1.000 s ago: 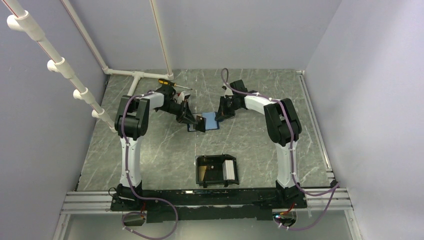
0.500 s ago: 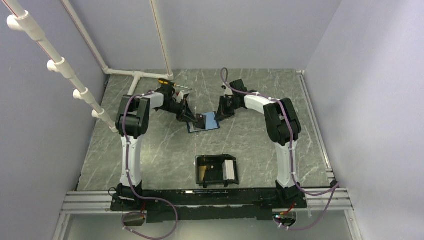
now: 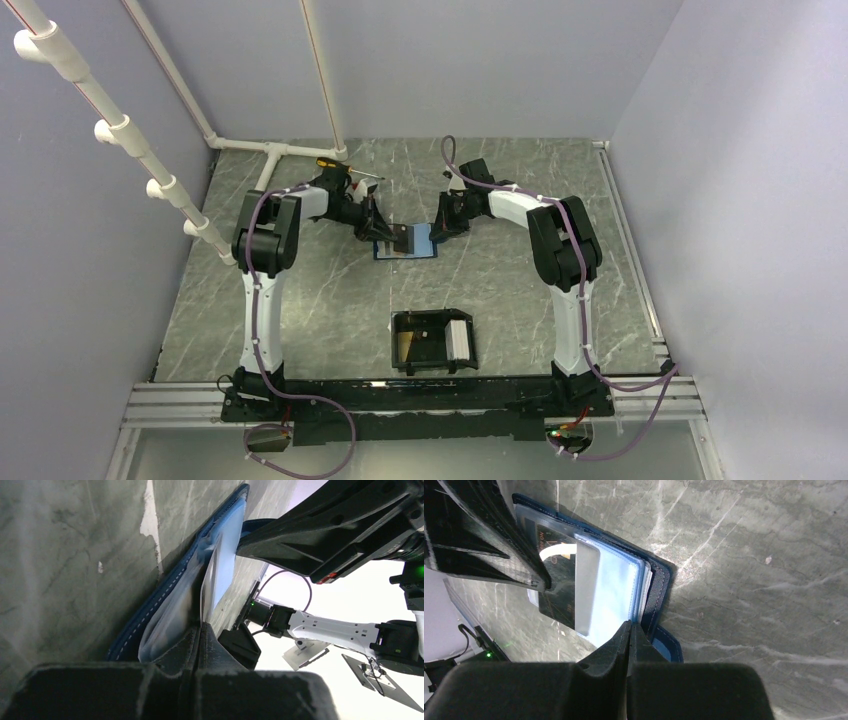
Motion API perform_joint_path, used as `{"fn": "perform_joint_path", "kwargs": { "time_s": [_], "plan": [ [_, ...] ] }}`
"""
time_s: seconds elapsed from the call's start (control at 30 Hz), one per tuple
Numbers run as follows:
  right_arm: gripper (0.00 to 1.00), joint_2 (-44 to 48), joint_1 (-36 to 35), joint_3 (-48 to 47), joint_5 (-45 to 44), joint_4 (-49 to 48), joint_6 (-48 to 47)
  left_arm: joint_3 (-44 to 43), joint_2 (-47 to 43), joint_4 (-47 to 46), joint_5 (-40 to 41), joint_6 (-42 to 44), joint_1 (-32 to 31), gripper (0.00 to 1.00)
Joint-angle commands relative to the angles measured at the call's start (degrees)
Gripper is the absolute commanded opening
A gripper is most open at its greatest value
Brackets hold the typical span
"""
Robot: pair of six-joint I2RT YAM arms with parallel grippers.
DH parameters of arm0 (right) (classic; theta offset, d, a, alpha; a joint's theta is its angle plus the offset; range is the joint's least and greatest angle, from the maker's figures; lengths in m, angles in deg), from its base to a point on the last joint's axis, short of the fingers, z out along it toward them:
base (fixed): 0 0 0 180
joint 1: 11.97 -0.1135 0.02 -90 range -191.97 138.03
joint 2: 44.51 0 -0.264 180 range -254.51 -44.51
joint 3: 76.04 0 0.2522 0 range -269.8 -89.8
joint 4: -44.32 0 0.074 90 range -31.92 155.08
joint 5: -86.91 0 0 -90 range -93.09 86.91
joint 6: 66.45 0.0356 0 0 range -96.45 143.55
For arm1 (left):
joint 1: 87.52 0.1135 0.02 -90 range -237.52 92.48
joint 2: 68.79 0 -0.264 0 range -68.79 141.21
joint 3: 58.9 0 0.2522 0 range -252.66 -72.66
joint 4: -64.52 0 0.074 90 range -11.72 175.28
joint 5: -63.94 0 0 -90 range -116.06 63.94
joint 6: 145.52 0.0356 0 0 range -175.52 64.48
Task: Put the credit cards into the card holder
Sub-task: Insert the credit card into the card holder.
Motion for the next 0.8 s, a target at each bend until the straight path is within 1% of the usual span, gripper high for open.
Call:
{"fn": "perform_joint_path", "kwargs": {
  "time_s": [0.0,0.1,0.2,0.27,0.3,0.37,0.5,0.6,0.7,0.77],
  "plan": [
    [0.0,-1.4,-0.1,0.1,-2.3,-1.0,-1.0,2.9,-1.8,-6.5,2.5,-3.4,-0.7,0.0],
    [0.0,-1.0,-0.2,0.6,-2.1,-1.3,-0.6,3.7,-1.8,-8.2,2.4,-4.3,-1.1,0.0],
    [0.0,-0.1,-0.2,0.4,-2.5,-0.4,-0.1,2.8,-1.5,-5.9,3.5,-2.7,-2.0,0.0],
    [0.0,1.1,-0.3,-0.1,-4.4,1.4,-0.1,2.9,-2.2,-5.1,4.4,-2.2,-2.3,0.0],
    [0.02,1.9,-0.3,-0.2,-5.6,2.3,-0.3,2.8,-2.6,-4.6,4.8,-2.0,-2.4,0.0],
    [0.04,3.0,-0.2,-0.3,-6.6,3.5,-0.5,2.1,-3.3,-1.9,6.5,-1.0,-2.5,0.05],
    [0.09,3.4,-0.2,0.7,-5.8,3.2,-0.1,1.7,-5.0,0.2,9.1,-0.1,-3.1,0.25],
    [0.11,2.4,-0.3,1.1,-4.9,2.5,0.4,1.0,-6.0,1.4,11.1,0.1,-4.3,0.35],
    [0.1,2.2,-0.5,1.8,-2.9,0.8,1.8,-1.0,-6.0,3.3,13.6,0.0,-6.1,0.38],
    [0.07,2.5,-0.6,2.5,-1.6,-0.7,2.6,-2.1,-5.9,3.7,15.7,-0.9,-7.4,0.36]
  ]
}}
